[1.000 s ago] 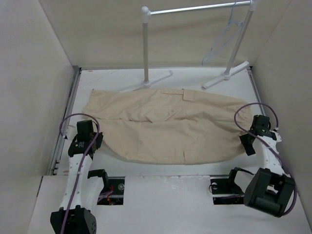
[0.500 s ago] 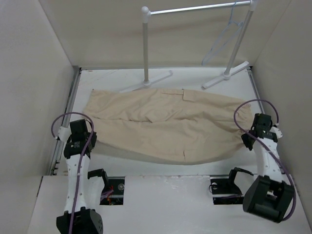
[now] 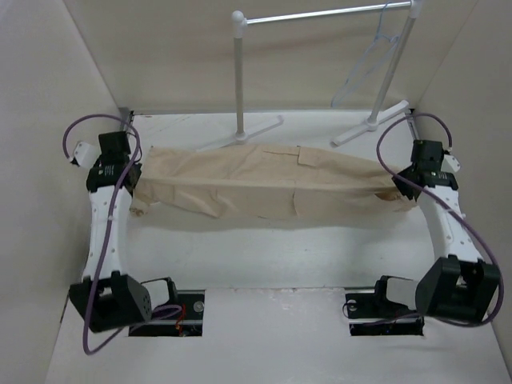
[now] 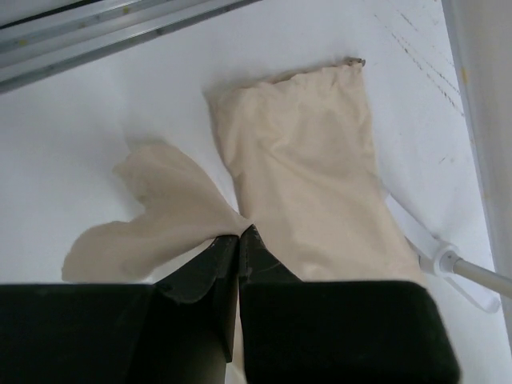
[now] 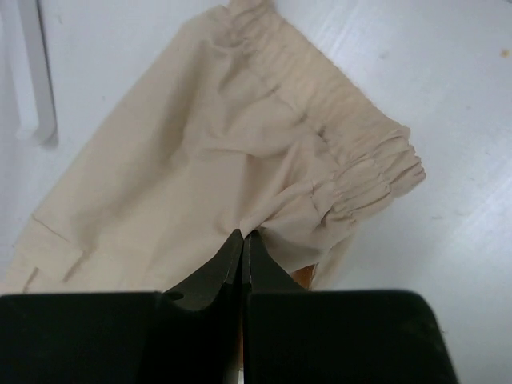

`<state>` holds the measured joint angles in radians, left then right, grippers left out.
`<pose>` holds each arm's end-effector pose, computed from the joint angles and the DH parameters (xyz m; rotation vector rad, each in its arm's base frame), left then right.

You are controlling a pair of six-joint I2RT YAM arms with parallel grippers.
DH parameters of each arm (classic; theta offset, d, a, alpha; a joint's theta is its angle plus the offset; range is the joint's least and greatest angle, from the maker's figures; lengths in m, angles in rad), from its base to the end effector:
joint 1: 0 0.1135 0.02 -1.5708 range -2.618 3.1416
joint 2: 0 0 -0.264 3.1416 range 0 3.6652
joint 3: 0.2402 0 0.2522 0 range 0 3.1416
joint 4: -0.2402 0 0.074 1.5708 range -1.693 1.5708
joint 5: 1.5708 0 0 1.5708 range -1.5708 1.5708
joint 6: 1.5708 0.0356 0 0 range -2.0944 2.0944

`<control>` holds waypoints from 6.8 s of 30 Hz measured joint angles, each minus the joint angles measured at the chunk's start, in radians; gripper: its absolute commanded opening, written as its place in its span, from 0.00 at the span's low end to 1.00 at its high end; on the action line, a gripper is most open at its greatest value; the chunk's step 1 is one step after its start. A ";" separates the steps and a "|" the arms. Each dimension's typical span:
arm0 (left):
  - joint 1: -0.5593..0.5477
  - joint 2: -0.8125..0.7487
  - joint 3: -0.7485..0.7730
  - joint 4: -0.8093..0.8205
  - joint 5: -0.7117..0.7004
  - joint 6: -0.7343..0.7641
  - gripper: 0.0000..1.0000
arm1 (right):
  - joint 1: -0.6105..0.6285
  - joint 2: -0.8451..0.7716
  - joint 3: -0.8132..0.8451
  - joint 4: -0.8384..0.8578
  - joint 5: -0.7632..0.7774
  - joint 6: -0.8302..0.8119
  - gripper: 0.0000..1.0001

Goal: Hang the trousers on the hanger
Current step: Fold the trousers at the center of the board.

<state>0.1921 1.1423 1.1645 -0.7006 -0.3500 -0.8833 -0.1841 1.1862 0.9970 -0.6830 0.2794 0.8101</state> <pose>0.2308 0.0573 0.3516 -1.2827 1.7889 0.0094 0.2365 -0.0540 0.2882 1.2502 2.0471 -0.0518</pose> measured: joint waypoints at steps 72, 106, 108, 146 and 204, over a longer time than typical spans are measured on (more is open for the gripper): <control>0.014 0.516 -0.183 0.260 -0.072 0.055 0.42 | -0.086 0.260 -0.234 0.309 -0.208 0.055 0.03; -0.755 0.307 -0.139 0.275 -0.082 0.089 0.43 | -0.050 -0.367 -0.232 0.111 -0.224 0.086 0.86; -0.753 0.307 -0.144 0.292 -0.073 0.089 0.43 | -0.060 -0.340 -0.252 0.106 -0.223 0.085 0.85; -0.677 0.151 -0.214 0.192 0.006 0.093 0.48 | -0.197 -0.358 0.032 0.190 -0.067 -0.013 0.16; -0.559 0.584 -0.100 0.377 0.132 0.070 0.52 | 0.840 -0.048 -0.443 0.275 -0.233 0.030 0.19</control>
<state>-0.3668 1.7260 1.0649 -0.3241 -0.2176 -0.8131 0.6559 1.1385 0.5537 -0.4084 0.0460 0.8398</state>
